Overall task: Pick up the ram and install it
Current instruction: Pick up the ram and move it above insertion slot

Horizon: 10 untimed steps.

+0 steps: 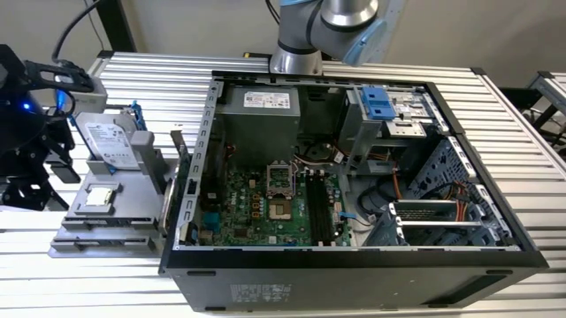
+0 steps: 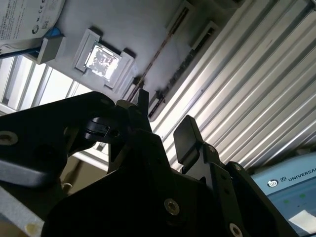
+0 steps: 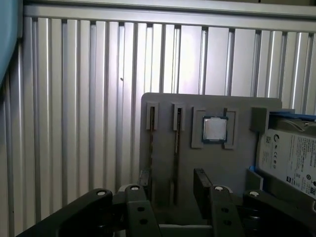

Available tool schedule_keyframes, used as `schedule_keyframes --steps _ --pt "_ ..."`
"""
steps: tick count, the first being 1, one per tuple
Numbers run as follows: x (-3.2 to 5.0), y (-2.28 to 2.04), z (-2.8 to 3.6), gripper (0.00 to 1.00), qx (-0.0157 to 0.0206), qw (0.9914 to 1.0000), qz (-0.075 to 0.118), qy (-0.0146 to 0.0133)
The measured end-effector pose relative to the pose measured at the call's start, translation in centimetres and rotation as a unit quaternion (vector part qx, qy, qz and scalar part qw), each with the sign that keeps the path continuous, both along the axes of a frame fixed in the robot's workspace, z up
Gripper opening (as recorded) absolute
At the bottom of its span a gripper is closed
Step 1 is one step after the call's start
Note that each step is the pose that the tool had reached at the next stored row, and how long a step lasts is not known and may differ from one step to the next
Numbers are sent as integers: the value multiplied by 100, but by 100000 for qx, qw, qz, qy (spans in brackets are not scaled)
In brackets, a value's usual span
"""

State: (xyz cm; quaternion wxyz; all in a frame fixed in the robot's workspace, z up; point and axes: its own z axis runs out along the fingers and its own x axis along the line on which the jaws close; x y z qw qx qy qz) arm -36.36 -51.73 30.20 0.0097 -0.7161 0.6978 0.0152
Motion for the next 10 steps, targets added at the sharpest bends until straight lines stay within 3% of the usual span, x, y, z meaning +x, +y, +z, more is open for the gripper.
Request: schedule_keyframes --steps 10 --pt "0 0 -104 100 -27 100000 -1 -2"
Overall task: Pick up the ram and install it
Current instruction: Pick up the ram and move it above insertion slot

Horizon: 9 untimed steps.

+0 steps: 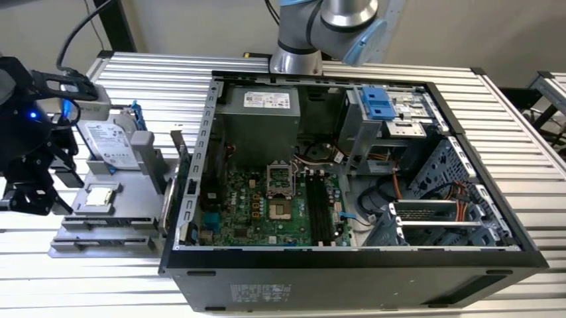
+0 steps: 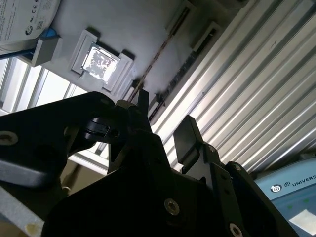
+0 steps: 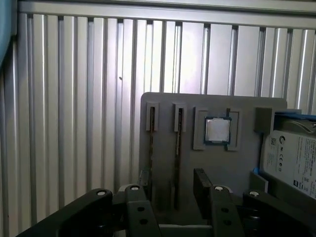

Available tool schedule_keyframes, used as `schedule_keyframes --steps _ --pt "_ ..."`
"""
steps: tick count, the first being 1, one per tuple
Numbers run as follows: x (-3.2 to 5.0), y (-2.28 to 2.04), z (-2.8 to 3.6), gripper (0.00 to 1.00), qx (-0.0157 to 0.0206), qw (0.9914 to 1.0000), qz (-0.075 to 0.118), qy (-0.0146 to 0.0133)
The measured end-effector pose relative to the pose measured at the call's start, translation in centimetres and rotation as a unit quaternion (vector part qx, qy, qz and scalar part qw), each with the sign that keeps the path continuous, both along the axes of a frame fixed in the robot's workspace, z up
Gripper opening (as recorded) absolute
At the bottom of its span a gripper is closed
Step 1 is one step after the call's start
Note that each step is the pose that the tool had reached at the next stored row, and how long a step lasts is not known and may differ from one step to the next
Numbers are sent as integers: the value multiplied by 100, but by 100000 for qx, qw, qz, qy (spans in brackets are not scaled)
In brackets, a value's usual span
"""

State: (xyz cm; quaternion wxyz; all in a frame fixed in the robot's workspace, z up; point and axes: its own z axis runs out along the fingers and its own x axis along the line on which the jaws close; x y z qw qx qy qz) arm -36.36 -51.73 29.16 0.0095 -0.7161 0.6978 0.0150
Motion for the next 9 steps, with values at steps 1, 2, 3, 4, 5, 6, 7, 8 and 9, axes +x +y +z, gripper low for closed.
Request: schedule_keyframes --steps 1,2,3,4,5,6,7,8,9 --pt "0 0 -10 100 0 100000 -3 -1" --pt "0 0 -18 100 2 100000 -3 -1" --pt "0 0 -26 100 3 100000 -4 -3" --pt "0 0 -35 100 2 100000 -4 0" --pt "0 0 -44 100 3 100000 -1 -3" --pt "0 0 -52 100 6 100000 -3 -5" --pt "0 0 -60 100 2 100000 -3 -2" --pt "0 0 -69 100 2 100000 3 -3" --pt "0 0 -79 100 1 100000 3 -1"
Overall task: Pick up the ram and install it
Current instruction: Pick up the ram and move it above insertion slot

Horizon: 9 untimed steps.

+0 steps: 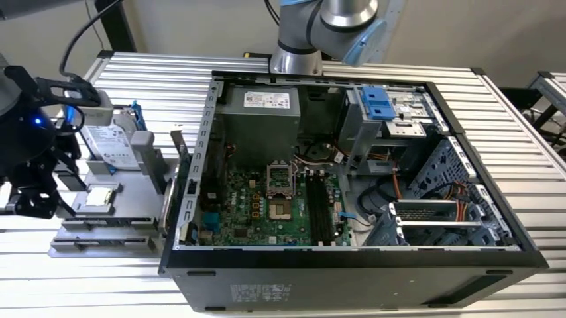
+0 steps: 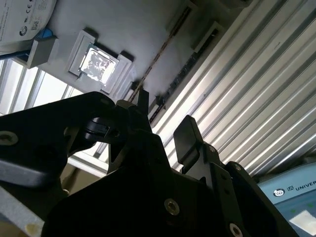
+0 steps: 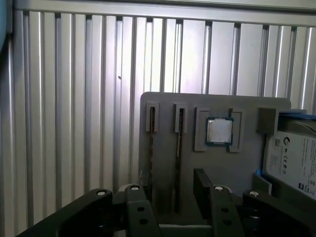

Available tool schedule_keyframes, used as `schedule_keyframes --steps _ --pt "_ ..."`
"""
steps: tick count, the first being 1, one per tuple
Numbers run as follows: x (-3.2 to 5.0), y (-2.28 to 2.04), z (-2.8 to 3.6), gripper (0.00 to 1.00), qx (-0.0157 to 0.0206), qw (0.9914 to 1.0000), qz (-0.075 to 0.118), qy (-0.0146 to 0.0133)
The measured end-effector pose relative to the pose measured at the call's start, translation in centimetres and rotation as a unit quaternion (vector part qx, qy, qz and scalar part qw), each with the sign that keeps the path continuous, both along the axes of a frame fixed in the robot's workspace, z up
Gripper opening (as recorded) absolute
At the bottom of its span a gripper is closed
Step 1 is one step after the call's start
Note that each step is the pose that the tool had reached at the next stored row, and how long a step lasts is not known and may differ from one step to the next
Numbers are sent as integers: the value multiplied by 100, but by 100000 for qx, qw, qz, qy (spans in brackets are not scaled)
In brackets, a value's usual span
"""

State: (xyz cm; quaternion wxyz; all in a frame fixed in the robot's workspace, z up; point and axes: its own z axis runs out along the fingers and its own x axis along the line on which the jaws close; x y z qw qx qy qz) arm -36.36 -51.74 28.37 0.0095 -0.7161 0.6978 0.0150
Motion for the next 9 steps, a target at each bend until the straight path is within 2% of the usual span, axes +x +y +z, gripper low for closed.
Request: schedule_keyframes --steps 9 --pt "-1 0 -110 100 -4 100000 -24 -4"
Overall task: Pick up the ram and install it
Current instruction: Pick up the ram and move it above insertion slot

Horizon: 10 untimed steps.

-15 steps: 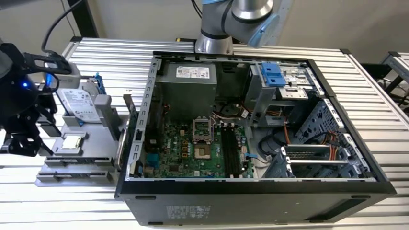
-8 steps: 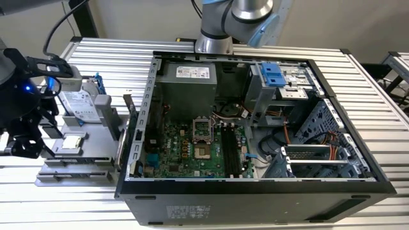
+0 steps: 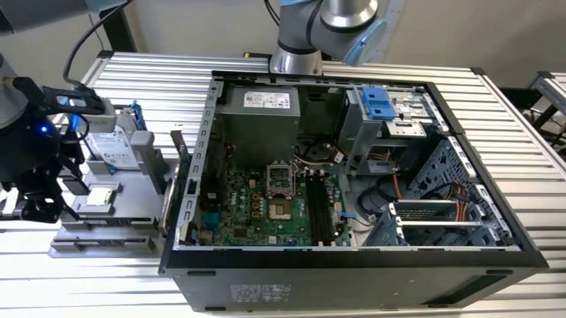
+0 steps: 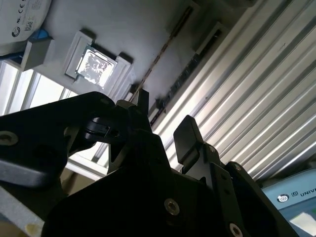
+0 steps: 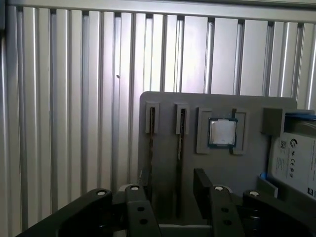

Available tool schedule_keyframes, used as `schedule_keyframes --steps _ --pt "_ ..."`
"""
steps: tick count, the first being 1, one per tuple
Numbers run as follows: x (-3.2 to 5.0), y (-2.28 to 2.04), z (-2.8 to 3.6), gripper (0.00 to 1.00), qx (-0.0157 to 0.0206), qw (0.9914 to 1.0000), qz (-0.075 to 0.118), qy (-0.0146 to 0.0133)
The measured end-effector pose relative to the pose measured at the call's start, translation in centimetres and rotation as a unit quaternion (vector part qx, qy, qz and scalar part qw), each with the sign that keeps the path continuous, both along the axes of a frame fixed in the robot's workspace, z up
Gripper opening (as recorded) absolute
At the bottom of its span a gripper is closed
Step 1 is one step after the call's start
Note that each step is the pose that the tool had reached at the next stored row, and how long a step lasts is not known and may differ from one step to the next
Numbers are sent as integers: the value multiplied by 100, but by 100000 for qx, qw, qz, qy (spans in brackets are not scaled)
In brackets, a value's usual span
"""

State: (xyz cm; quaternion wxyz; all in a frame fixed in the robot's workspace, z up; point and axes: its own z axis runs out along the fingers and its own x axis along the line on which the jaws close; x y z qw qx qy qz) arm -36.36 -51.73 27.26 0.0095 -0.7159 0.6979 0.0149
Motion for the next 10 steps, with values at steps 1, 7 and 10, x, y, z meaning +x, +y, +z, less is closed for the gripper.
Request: schedule_keyframes --steps 1,7,10 --pt "0 0 -12 100 -4 100000 -13 4" --pt "0 -1 -85 100 -4 100000 -198 4" --pt "0 -1 -122 100 -5 99999 -450 5"
